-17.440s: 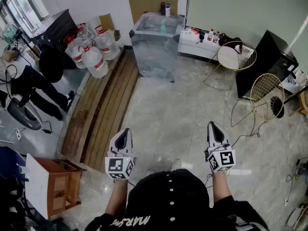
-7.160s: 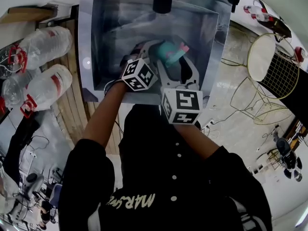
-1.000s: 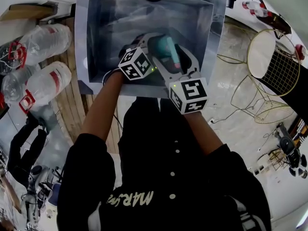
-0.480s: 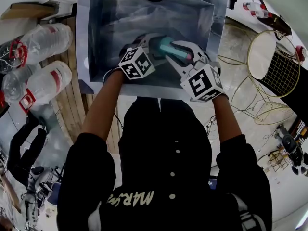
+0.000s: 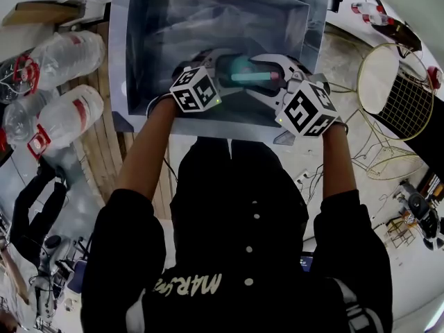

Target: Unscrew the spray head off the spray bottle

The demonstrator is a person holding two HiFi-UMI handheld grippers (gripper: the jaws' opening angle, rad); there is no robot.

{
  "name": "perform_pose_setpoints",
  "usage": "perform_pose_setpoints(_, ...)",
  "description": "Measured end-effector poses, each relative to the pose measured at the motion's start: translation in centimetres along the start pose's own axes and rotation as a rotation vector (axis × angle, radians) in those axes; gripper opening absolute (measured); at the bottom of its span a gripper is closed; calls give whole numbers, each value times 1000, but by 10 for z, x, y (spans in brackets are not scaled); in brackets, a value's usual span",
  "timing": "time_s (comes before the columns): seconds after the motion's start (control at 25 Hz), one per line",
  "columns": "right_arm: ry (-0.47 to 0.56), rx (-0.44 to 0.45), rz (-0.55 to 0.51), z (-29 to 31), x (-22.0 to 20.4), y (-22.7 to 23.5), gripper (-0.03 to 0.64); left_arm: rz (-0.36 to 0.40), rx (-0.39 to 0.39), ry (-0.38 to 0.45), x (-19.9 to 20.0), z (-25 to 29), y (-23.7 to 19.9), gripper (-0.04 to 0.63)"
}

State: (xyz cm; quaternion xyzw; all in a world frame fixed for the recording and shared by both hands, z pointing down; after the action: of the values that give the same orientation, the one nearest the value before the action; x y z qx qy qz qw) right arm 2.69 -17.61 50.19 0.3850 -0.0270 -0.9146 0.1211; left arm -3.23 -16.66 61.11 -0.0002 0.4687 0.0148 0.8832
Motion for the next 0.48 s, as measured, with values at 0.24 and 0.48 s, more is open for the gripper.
perform_pose_setpoints(0.24,76,-234,423,-49,-22,-5,307,-5,12,1,0,0,-1,380)
perform_pose_setpoints(0.48,327,-371,901,-45,-30,-53,270,-16,22,-5,0,1,0,380)
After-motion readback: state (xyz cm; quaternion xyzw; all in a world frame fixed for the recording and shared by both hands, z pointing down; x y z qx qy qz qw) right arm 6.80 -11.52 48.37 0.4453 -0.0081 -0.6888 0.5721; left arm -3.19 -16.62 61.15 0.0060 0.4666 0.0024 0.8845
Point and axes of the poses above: the fingertips, and each gripper's own axes: z forward along the fingers, y to its right, x out of its top, the point moved 6 cm from there along -z, backward along the fingers, and after that the axes turned 9 degrees about z, right-handed, at the moved point
